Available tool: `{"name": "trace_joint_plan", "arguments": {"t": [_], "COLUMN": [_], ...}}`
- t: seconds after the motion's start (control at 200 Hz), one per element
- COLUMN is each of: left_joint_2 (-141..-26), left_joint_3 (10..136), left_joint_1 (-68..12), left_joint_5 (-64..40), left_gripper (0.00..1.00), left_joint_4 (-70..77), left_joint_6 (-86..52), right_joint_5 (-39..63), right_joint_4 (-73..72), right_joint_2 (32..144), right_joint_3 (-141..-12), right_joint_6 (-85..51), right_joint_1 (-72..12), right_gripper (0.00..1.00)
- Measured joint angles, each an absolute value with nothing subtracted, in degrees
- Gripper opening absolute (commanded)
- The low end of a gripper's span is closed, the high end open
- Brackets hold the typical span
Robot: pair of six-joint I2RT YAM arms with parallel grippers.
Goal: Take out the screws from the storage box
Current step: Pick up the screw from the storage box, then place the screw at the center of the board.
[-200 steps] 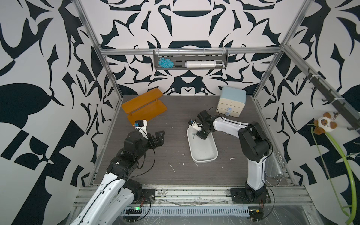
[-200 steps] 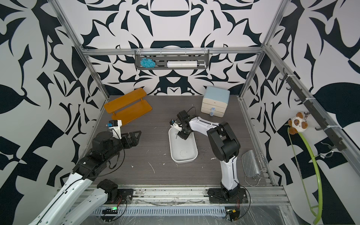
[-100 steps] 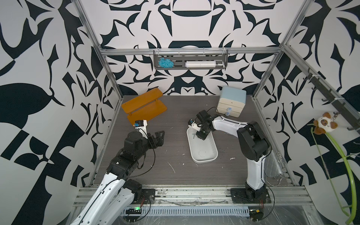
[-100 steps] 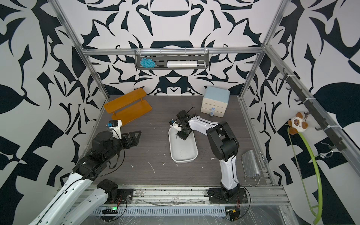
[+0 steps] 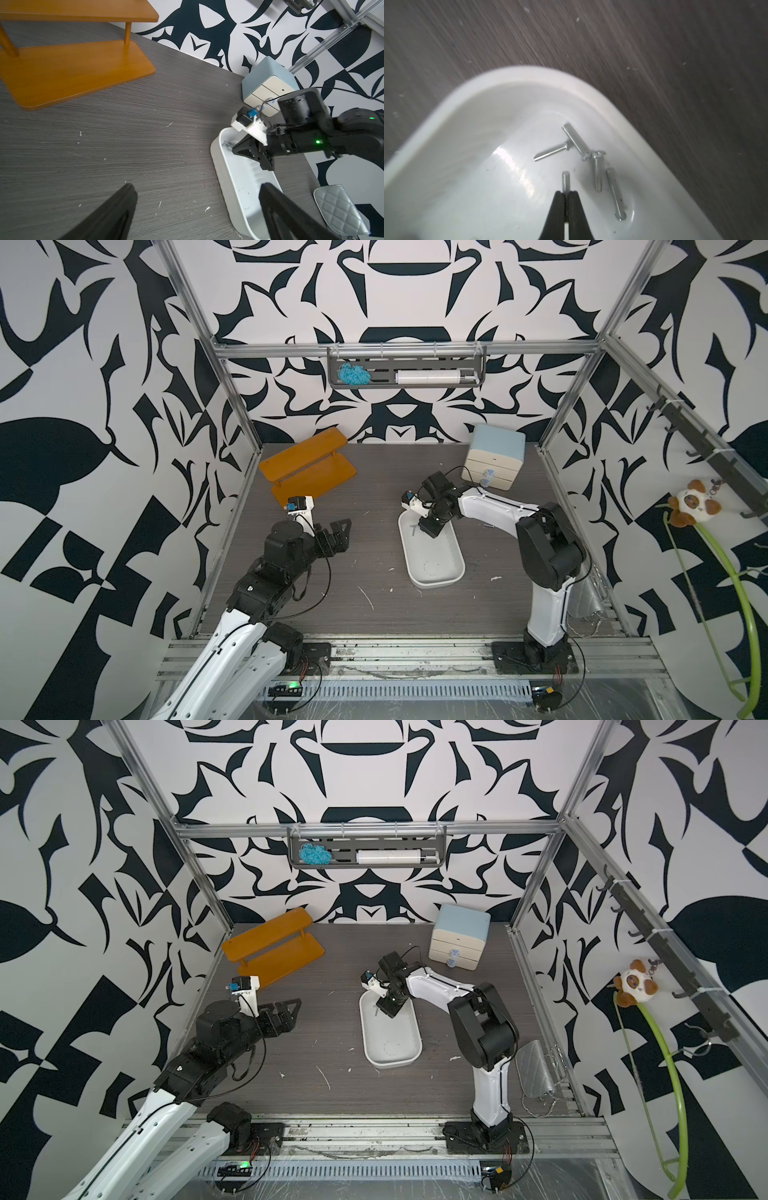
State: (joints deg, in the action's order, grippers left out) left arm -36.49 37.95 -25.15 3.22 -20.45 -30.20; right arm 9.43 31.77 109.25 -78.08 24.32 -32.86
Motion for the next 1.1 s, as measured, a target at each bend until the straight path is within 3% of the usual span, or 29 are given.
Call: {"name": "trace_joint_plan", "arguments": {"t": [0.235, 0.49, 0.775, 1.1], "left_joint_2": [-36.5, -36.5, -36.4, -35.2], "left_joint_3": [38.0, 38.0, 38.0, 37.9], "left_joint_1": [-25.1, -25.1, -25.1, -25.1], "left_joint_5": [3.1, 2.6, 2.3, 2.2], "left_gripper": [0.99, 0.99, 0.99, 0.99], "left_joint_4": [-20.5, -20.4, -20.4, -20.4], "left_joint_6": [-30.2, -30.2, -30.2, -30.2], "right_joint_5": [13.9, 10.3, -0.7, -6.2], "right_joint_4": [24.9, 10.7, 10.5, 12.1], "right_joint_2": [94.4, 79.0, 86.3, 92.5], "right_joint_3": [-73.8, -58.7, -56.2, -56.6], "right_joint_6": [19.7, 9.4, 10.4, 13.5], "right_joint_1": [-28.1, -12.4, -9.6, -8.8], "right_gripper": [0.00, 0.00, 0.00, 0.00]}}
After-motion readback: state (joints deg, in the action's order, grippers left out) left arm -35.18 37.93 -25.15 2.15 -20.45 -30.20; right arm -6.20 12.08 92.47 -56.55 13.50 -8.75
